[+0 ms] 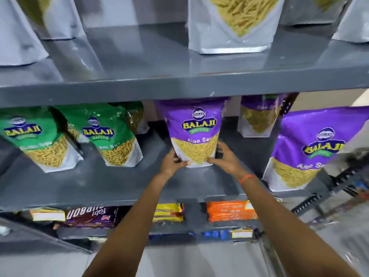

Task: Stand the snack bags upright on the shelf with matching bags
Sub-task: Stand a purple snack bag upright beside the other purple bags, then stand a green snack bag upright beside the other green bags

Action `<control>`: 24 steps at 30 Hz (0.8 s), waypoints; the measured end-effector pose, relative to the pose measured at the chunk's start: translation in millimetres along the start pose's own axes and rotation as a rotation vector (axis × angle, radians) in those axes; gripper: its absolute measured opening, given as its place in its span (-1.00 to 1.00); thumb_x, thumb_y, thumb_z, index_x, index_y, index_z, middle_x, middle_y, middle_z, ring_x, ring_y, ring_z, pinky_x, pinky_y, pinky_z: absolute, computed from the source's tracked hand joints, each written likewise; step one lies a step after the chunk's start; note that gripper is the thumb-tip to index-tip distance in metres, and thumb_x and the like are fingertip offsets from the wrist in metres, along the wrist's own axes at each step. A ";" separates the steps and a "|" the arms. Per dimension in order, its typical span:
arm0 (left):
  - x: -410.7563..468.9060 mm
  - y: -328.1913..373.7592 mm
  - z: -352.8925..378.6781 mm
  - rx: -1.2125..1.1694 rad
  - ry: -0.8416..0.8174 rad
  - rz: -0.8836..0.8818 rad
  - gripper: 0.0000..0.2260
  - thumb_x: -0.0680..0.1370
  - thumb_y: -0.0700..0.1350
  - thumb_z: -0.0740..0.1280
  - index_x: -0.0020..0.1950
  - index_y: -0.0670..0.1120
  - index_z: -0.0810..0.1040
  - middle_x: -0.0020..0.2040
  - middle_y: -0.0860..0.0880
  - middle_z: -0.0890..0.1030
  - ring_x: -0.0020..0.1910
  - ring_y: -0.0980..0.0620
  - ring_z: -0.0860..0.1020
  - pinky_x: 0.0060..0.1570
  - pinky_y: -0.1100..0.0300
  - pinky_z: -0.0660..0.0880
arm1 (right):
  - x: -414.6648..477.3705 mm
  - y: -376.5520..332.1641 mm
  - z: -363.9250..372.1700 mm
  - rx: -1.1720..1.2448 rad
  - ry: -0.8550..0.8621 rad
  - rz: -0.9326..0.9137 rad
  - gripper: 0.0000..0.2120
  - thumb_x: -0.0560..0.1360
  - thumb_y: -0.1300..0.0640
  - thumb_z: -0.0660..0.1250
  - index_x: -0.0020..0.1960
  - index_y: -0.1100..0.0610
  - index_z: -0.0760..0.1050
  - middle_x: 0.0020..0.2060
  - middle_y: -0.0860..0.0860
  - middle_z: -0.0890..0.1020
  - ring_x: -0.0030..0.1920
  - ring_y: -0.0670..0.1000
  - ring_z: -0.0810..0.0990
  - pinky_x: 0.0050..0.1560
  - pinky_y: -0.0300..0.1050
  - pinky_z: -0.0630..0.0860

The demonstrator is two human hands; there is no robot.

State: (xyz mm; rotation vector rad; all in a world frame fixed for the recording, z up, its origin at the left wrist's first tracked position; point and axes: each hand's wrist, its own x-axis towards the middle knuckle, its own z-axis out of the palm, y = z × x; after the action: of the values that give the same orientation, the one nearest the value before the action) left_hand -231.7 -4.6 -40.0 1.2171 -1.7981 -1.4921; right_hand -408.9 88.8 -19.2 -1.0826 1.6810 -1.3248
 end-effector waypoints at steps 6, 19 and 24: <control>-66.8 -36.0 7.4 0.009 -0.066 0.037 -0.64 0.34 -0.22 0.51 -0.01 0.07 0.45 -0.17 0.05 0.55 -0.10 0.06 0.56 -0.15 0.37 0.52 | -83.3 36.6 -4.7 -0.023 0.053 0.053 -0.48 0.31 0.32 0.50 0.22 0.21 0.41 0.14 0.18 0.59 0.14 0.07 0.57 0.17 -0.18 0.52; -101.8 -12.5 6.3 0.018 -0.022 0.085 -0.15 0.29 0.03 0.54 0.45 0.03 0.13 0.40 0.00 0.39 0.37 -0.04 0.40 0.26 0.05 0.46 | -123.9 -1.4 8.0 0.058 0.227 -0.091 -0.38 0.49 0.07 0.32 0.46 0.09 0.14 0.48 0.03 0.25 0.46 -0.04 0.23 0.45 -0.07 0.21; -129.6 9.6 -20.2 -0.013 0.208 0.349 -0.12 0.32 0.23 0.42 0.47 0.25 -0.07 0.53 0.17 0.04 0.50 0.23 0.07 0.43 0.23 0.15 | -144.2 -48.8 60.6 -0.135 0.593 -0.595 -0.41 0.50 -0.03 0.20 0.45 0.15 0.16 0.44 0.10 0.29 0.47 0.03 0.22 0.47 -0.18 0.17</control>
State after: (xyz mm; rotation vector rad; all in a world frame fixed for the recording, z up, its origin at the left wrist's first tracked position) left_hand -156.7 97.5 -4.7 0.9523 -1.7493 -1.1356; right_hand -290.3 194.0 21.9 -1.4358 1.9628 -2.0918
